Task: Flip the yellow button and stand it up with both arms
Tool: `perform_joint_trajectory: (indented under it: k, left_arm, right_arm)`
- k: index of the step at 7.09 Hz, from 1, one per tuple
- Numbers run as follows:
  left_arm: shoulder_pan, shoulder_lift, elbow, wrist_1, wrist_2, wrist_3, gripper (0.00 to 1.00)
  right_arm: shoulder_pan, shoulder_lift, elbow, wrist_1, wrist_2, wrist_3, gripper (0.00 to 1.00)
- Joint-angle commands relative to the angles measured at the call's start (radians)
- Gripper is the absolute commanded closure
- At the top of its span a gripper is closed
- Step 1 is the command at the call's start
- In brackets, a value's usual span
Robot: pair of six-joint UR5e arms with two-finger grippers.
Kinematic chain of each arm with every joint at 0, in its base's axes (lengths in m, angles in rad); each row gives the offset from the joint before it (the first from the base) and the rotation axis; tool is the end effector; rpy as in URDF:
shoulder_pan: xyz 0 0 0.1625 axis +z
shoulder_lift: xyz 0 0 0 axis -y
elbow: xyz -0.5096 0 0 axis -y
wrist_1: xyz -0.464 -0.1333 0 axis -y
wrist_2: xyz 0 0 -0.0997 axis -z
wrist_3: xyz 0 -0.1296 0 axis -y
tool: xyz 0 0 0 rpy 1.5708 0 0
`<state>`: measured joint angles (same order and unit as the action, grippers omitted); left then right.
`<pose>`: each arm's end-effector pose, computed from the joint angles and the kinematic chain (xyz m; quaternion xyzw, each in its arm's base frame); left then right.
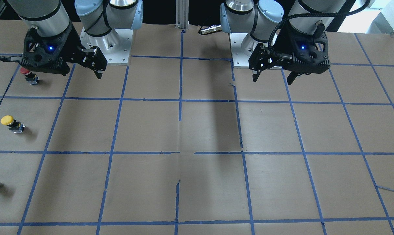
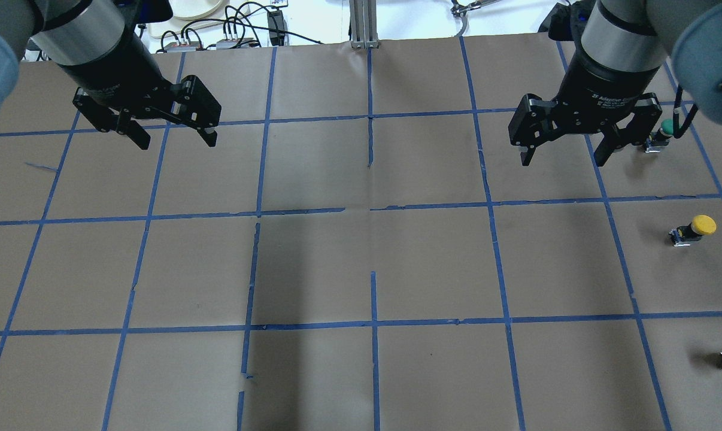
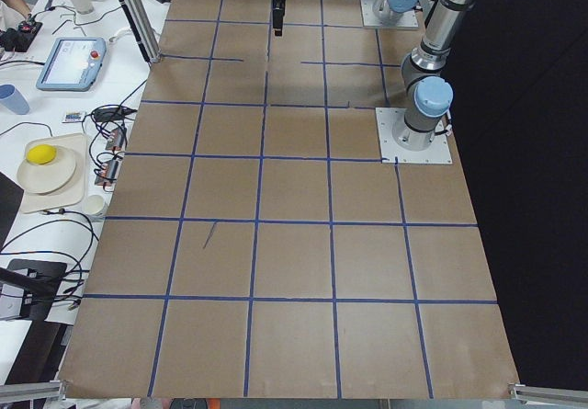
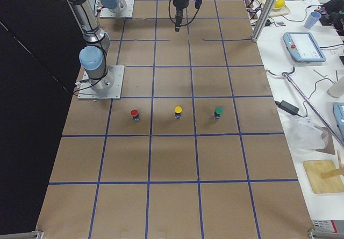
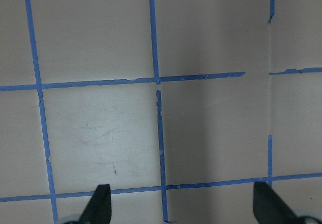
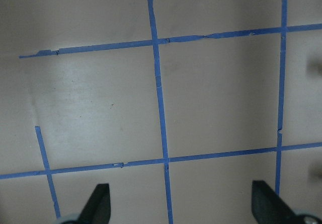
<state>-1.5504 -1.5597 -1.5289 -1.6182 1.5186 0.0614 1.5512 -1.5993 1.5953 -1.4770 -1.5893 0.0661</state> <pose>-0.1286 -0.5609 0.5678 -0.0206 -0.9994 0.0039 0.0260 0.1204 -0.5396 0.5358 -0.0424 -0.9981 -0.0447 0.0103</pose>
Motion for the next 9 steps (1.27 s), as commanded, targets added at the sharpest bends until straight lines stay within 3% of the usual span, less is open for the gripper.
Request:
perform_joint_trajectory:
  k: [1, 9]
  left_arm:
    - [0.001, 0.000, 0.000, 0.001, 0.000, 0.000, 0.00]
    - [0.000, 0.000, -0.004, -0.005, 0.002, 0.002, 0.00]
  right_arm:
    - [-0.002, -0.005, 0.000, 0.003, 0.002, 0.001, 0.00]
    - [-0.003, -0.018, -0.009, 0.030, 0.046, 0.008, 0.00]
